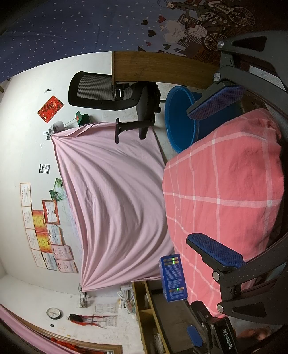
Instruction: Collect trash
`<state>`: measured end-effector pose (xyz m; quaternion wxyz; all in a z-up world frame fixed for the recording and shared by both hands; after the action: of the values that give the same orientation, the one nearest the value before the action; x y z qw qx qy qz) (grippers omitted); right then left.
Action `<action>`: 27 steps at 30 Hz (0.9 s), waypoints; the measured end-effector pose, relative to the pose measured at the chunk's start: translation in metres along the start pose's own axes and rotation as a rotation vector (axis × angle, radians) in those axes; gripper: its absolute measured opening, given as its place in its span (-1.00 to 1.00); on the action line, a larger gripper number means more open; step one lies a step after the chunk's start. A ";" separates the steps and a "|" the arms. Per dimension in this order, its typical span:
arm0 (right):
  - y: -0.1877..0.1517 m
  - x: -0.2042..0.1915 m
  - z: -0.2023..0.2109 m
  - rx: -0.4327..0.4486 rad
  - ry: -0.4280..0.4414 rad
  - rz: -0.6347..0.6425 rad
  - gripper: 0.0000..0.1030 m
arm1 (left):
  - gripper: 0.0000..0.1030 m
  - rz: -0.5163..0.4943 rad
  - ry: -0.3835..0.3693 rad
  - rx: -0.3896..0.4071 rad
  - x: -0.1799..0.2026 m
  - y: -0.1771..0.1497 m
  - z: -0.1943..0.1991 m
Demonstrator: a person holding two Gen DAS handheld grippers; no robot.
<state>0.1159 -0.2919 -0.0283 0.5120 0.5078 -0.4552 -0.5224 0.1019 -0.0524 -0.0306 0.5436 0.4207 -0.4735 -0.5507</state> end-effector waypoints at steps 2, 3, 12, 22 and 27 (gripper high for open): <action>0.000 0.000 0.000 0.001 0.000 0.000 1.00 | 0.96 0.000 0.000 0.000 0.000 0.000 0.000; 0.000 0.001 0.000 0.001 -0.001 -0.001 1.00 | 0.96 0.000 0.000 0.000 0.000 0.000 0.000; -0.001 0.002 0.000 0.000 -0.002 -0.003 1.00 | 0.96 -0.001 0.000 0.000 0.000 -0.001 0.000; -0.001 0.002 0.000 -0.001 -0.003 -0.004 1.00 | 0.96 -0.001 0.000 0.001 0.001 -0.001 0.000; -0.001 0.002 0.000 -0.001 -0.002 -0.004 1.00 | 0.96 -0.002 0.000 0.001 0.001 0.000 0.000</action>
<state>0.1160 -0.2935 -0.0292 0.5107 0.5078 -0.4543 -0.5244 0.1016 -0.0531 -0.0310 0.5426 0.4215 -0.4735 -0.5511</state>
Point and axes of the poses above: each gripper's, at about its wrist camera, not at the fingertips, and z roughly against the way its jaws point, x to its right, y to its top, the point moved 7 cm from there along -z, roughly the way its jaws point, and after that the axes turned 6 degrees about x, right-handed, at the moved point
